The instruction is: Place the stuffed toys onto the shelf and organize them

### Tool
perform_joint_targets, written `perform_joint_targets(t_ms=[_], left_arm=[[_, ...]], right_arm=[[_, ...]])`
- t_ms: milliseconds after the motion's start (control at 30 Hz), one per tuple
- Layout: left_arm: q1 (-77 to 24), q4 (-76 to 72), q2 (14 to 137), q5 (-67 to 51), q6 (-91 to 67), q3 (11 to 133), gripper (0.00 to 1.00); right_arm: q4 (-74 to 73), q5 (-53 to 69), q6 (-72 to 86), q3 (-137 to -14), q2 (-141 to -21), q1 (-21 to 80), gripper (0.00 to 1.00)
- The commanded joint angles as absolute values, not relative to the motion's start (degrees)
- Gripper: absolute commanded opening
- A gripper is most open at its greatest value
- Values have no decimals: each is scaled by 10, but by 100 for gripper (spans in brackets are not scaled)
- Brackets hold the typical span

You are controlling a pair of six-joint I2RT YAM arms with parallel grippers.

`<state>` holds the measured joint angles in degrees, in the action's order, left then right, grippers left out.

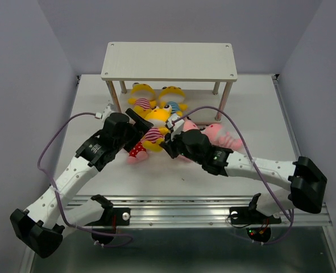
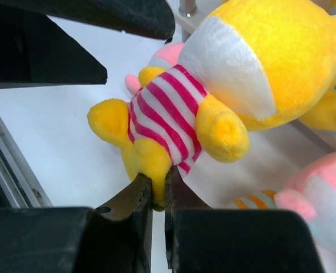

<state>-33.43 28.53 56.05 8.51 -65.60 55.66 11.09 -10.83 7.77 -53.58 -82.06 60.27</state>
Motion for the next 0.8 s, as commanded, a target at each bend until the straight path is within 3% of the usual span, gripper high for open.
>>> perform_joint_targets(t_ms=[0, 300, 600, 767], left_arm=[[-337, 257, 527, 88, -599, 573, 99], [-338, 266, 471, 130, -547, 562, 99], [-338, 279, 448, 165, -549, 537, 99], [-337, 274, 459, 165, -546, 532, 99]], right_arm=[[134, -102, 43, -526, -738, 592, 1], [76, -177, 13, -505, -649, 557, 1], [67, -14, 7, -501, -648, 422, 1], [68, -4, -18, -504, -663, 375, 1]])
